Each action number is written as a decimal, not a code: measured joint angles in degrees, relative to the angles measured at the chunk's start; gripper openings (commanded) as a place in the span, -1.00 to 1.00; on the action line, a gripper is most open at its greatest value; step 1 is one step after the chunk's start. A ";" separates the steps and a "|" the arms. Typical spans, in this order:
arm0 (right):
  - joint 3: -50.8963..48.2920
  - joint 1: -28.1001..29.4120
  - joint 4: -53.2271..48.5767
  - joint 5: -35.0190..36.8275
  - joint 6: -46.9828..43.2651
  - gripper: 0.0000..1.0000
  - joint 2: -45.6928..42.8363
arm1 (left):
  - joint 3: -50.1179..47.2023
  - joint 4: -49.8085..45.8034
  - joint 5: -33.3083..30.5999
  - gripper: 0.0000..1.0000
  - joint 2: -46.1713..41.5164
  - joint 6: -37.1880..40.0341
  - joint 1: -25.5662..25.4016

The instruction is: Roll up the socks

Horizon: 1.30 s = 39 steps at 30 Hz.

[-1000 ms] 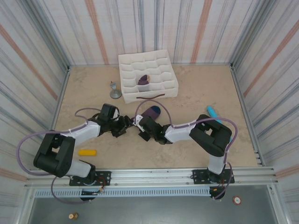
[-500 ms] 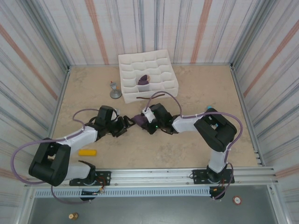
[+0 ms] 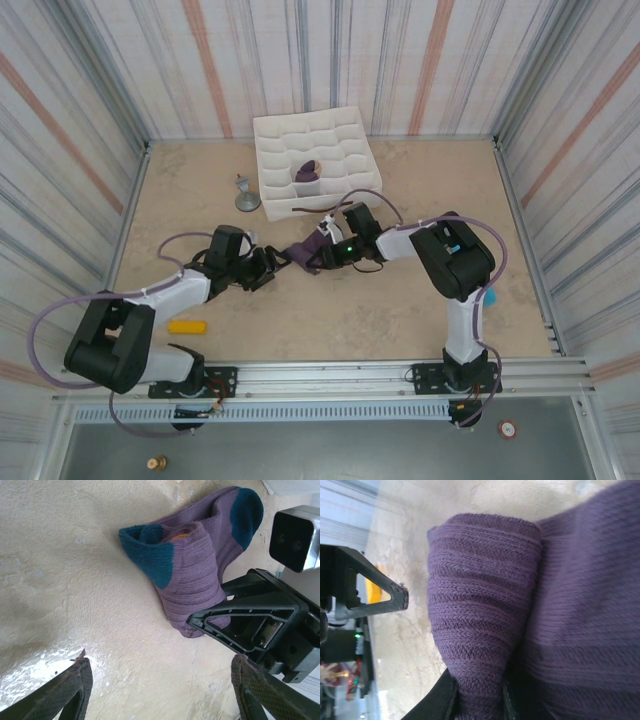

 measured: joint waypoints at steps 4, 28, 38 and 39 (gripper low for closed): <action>0.90 -2.14 -0.37 -4.09 4.09 -1.00 2.08 | -0.02 0.68 0.02 0.44 0.46 -0.22 -0.63; 3.96 -3.72 -6.88 -6.43 8.96 -1.00 3.45 | 5.64 13.66 -4.87 0.24 16.04 -2.73 -5.35; 4.07 -3.72 -7.15 -6.27 8.98 -1.00 3.39 | 6.36 21.20 -6.43 -0.33 21.33 -5.99 -5.55; 4.07 -3.72 -7.13 -6.27 8.98 -1.00 3.37 | 6.47 21.59 -6.51 -0.43 21.70 -6.27 -5.66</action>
